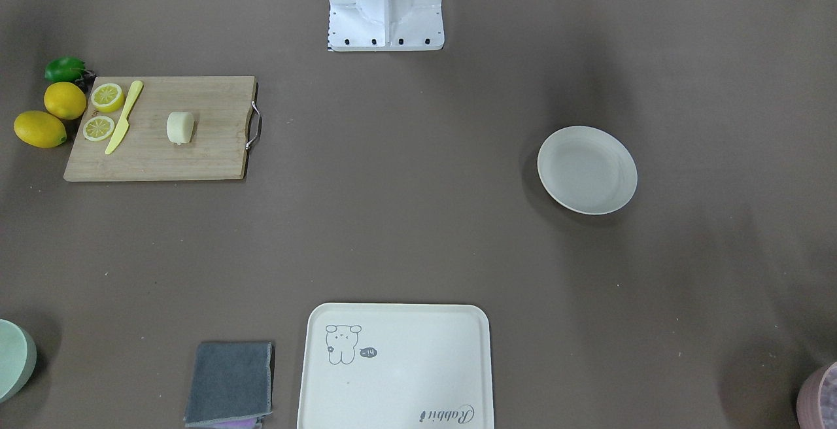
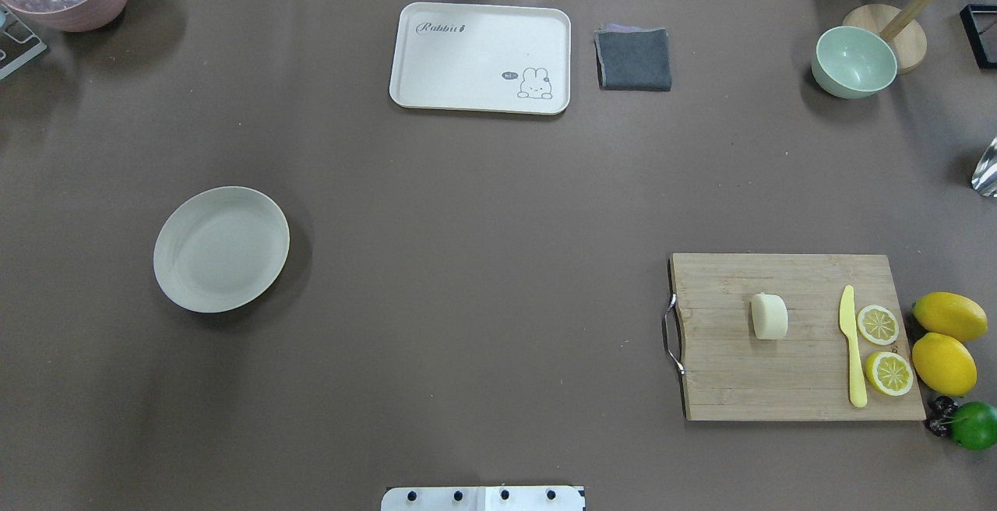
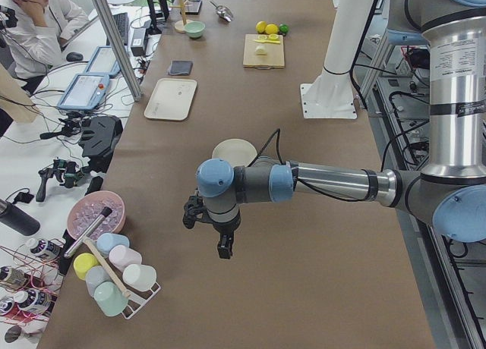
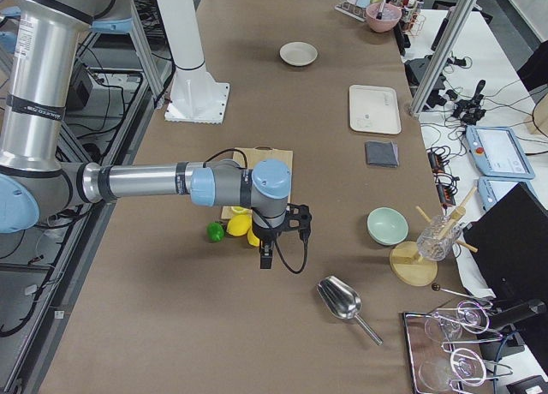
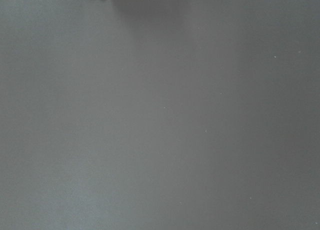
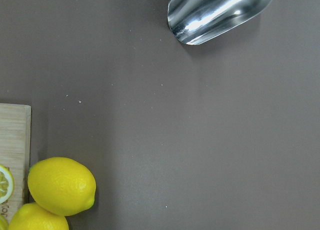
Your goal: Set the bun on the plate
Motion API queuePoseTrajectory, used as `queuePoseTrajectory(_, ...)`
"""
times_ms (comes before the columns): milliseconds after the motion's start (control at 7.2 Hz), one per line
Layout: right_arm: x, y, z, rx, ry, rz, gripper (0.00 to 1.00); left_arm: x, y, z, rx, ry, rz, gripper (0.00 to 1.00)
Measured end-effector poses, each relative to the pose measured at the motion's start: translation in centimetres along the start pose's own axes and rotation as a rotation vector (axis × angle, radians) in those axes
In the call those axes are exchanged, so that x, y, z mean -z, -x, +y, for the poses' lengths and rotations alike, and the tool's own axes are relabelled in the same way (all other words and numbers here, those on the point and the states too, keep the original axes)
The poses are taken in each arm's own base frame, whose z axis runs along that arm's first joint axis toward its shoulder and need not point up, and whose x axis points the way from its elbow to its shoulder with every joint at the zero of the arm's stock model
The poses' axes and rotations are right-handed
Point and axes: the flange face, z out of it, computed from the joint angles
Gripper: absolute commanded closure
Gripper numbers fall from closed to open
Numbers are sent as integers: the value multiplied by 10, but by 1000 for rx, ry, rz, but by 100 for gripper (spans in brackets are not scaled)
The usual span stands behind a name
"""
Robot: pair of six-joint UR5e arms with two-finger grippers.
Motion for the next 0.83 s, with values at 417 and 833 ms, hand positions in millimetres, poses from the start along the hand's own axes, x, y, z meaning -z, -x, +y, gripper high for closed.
queuePoseTrajectory(417, 0, 0, 0, 0, 0, 1, 0, 7, -6, 0, -12, -14, 2, 2)
queuePoseTrajectory(833, 2, 2, -1, 4, -4, -1, 0, 19, -17, -7, -40, -43, -1, 2)
